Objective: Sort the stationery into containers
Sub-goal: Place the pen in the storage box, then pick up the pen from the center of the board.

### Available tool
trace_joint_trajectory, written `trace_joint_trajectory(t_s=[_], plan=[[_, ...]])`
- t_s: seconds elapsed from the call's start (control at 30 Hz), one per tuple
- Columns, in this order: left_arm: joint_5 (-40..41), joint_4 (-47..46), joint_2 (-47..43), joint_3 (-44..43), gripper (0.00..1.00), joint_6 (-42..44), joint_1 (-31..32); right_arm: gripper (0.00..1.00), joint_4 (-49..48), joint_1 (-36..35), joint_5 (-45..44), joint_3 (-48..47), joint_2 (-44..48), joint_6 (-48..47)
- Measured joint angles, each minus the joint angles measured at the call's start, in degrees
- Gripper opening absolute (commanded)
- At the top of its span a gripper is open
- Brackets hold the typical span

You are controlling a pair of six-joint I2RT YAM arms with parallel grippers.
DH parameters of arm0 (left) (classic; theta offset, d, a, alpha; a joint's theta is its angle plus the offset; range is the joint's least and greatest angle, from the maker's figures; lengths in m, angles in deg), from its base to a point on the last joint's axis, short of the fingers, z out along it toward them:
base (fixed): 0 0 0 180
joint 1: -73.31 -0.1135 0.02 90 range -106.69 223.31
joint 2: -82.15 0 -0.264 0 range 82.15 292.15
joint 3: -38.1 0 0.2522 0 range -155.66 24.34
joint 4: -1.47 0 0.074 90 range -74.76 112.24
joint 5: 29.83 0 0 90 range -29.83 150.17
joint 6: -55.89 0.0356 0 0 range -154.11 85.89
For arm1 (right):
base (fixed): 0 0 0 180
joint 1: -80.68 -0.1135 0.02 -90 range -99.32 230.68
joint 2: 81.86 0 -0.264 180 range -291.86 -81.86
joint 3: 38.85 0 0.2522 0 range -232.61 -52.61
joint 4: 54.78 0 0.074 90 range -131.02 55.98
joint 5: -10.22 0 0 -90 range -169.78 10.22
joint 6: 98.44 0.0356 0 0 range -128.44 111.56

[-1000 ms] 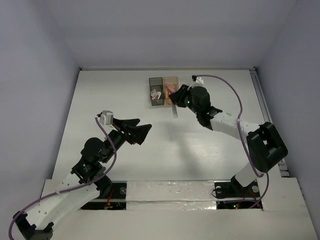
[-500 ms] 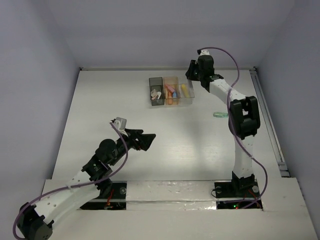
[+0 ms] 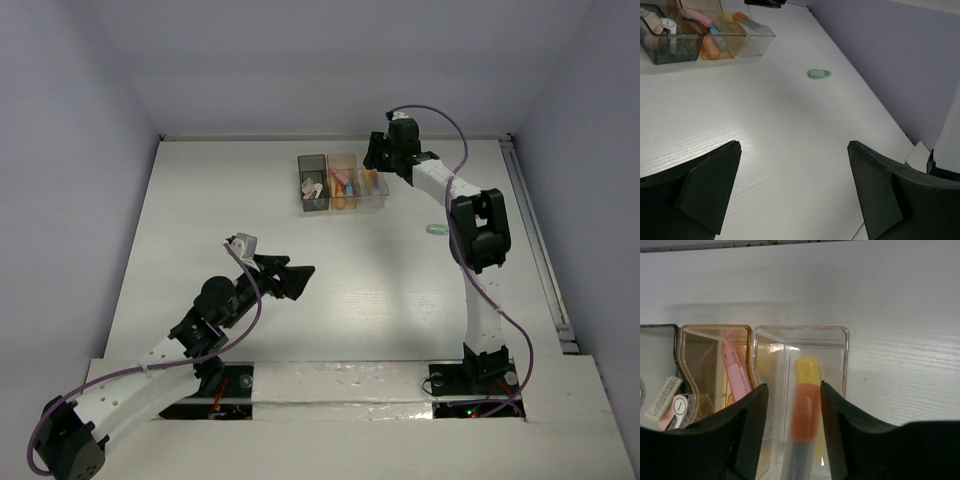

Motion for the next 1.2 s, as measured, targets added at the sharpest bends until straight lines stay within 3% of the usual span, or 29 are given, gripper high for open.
trace_joint_trajectory(t_s=[0.17, 0.3, 0.4, 0.53, 0.7, 0.8, 0.83, 1.03, 1.2], plan=[[0.00, -0.46, 0.00, 0.57, 0.87, 0.02, 0.00, 0.71, 0.09, 0.00, 0.50, 0.02, 0.17, 0.28], [0.07, -0.79, 0.00, 0.57, 0.87, 0.59, 0.00, 0.70, 0.52, 0.00, -0.42, 1.90, 2.75, 0.37], [-0.24, -0.85, 0.17, 0.57, 0.87, 0.81, 0.00, 0.61, 1.09, 0.00, -2.99, 10.84, 11.30, 0.90], [-1.25, -0.59, -0.28, 0.57, 0.87, 0.83, 0.00, 0.40, 1.25, 0.00, -8.50, 26.21, 28.94, 3.74], [-2.05, 0.39, -6.12, 1.11, 0.88, 0.63, 0.00, 0.33, 0.55, 1.31, -14.58, 42.23, 46.07, 9.09], [-2.21, 0.52, -9.31, 1.55, 0.88, 0.33, 0.00, 0.42, 1.79, 3.93, -16.02, 48.26, 48.30, 11.28], [-2.38, 0.37, -9.79, 1.55, 0.88, 0.20, 0.00, 0.54, 2.64, 5.27, -16.20, 49.96, 48.17, 11.82], [-3.93, 0.59, -9.77, 1.57, 0.88, -0.46, 0.00, 0.85, 7.08, 12.17, -15.61, 52.15, 42.66, 13.62], [-4.24, 1.18, -10.84, 1.68, 0.88, -0.70, 0.00, 0.89, 8.87, 13.42, -15.17, 47.28, 34.23, 14.01]])
